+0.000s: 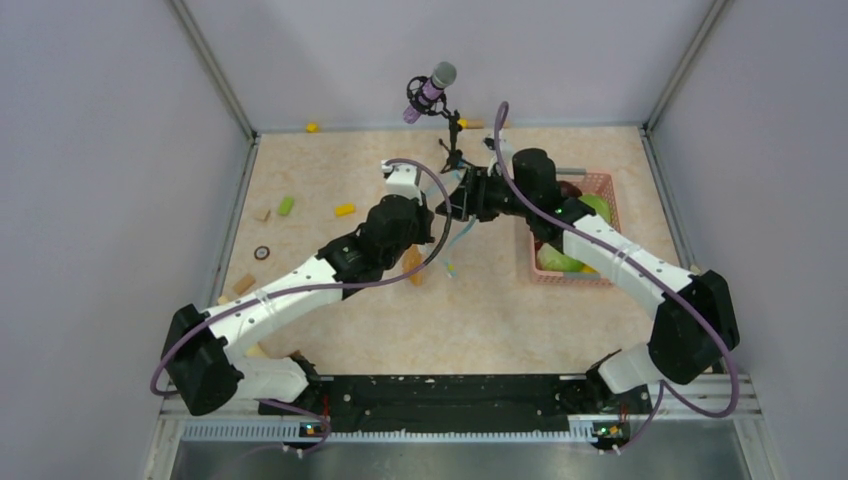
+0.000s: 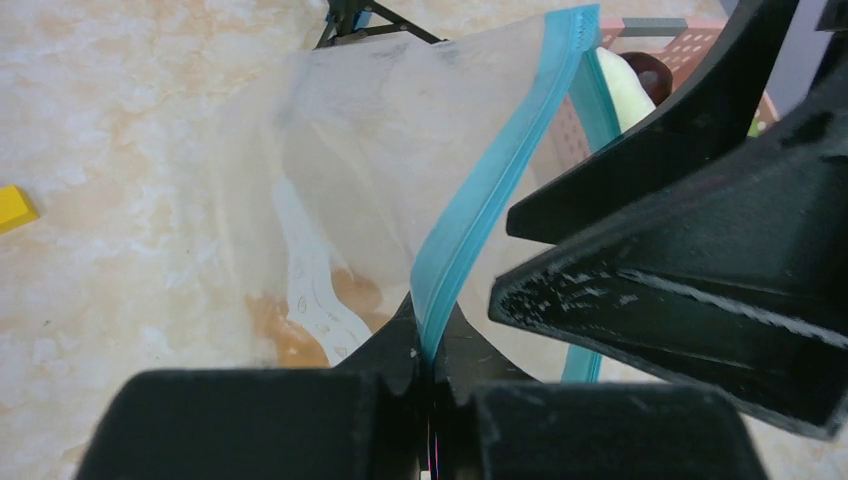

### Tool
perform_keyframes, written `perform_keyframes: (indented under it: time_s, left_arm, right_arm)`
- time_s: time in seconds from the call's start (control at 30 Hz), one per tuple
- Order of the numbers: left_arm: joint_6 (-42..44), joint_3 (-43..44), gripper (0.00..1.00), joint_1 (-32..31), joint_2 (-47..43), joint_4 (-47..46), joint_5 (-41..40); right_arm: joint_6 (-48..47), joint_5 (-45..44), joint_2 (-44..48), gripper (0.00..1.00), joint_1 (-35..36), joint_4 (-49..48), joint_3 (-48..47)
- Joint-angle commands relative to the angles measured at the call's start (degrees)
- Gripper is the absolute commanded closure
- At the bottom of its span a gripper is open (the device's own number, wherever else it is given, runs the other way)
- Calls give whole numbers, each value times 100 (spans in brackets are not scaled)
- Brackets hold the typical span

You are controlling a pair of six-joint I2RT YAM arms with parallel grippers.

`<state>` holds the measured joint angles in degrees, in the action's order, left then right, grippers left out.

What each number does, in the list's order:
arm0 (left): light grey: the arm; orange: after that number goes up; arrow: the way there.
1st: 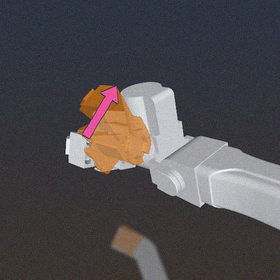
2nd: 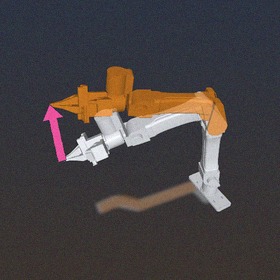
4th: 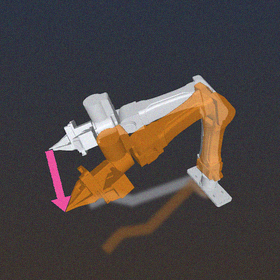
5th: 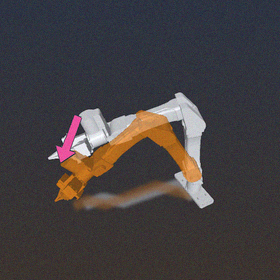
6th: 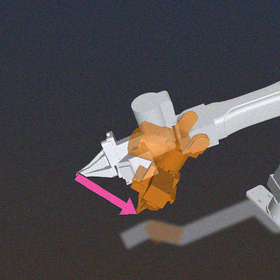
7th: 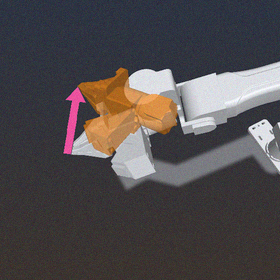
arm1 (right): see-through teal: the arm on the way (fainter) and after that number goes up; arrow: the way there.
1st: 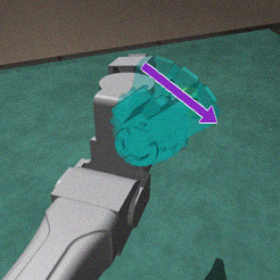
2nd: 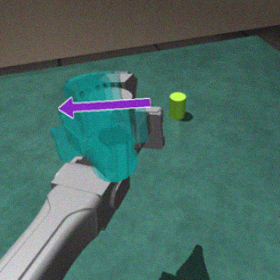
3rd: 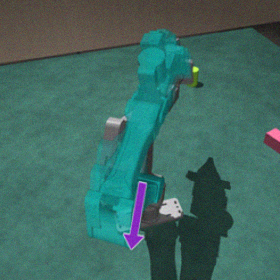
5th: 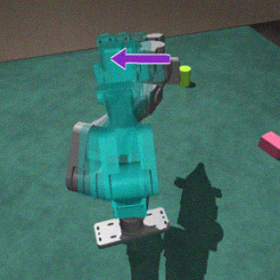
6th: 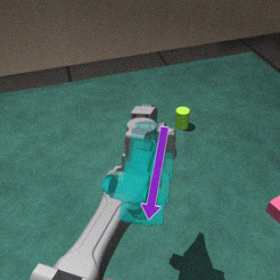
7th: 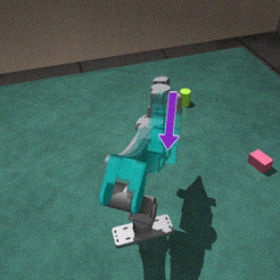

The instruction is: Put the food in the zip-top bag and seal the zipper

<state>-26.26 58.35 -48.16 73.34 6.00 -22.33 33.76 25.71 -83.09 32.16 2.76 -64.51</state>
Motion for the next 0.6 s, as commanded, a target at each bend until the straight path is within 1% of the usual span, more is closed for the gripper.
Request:
perform_keyframes:
  time_s: [0.0, 0.07, 0.17, 0.2, 0.3, 0.37, 0.47, 0.57]
  left_arm:
    - [-50, -22, 100, -24, -188, -311, -294]
    - [-77, 32, 100, -23, -161, -207, -417]
    - [-129, 107, 100, -18, -116, -24, -691]
    - [-155, 159, 100, -18, -98, 62, -766]
    - [-192, 317, 100, -18, 0, 417, -830]
    - [-231, 351, 100, -13, 68, 563, -902]
    - [-317, 378, 100, -9, 186, 654, -885]
    - [-374, 375, 100, -10, 242, 680, -798]
  right_arm:
    - [-585, -118, 545, 31, 36, 16, -71]
    - [-773, -339, 764, 23, 8, 96, 20]
    - [-889, -781, 1196, 3, -101, 119, 296]
    - [-939, -968, 1357, 2, -137, 119, 431]
    - [-1008, -1736, 1869, 1, -304, 233, 760]
    - [-962, -2170, 2040, 1, -531, 590, 839]
    - [-880, -2328, 2069, 1, -1136, 1077, 893]
    - [-917, -2667, 1822, 4, -1675, 1598, 882]
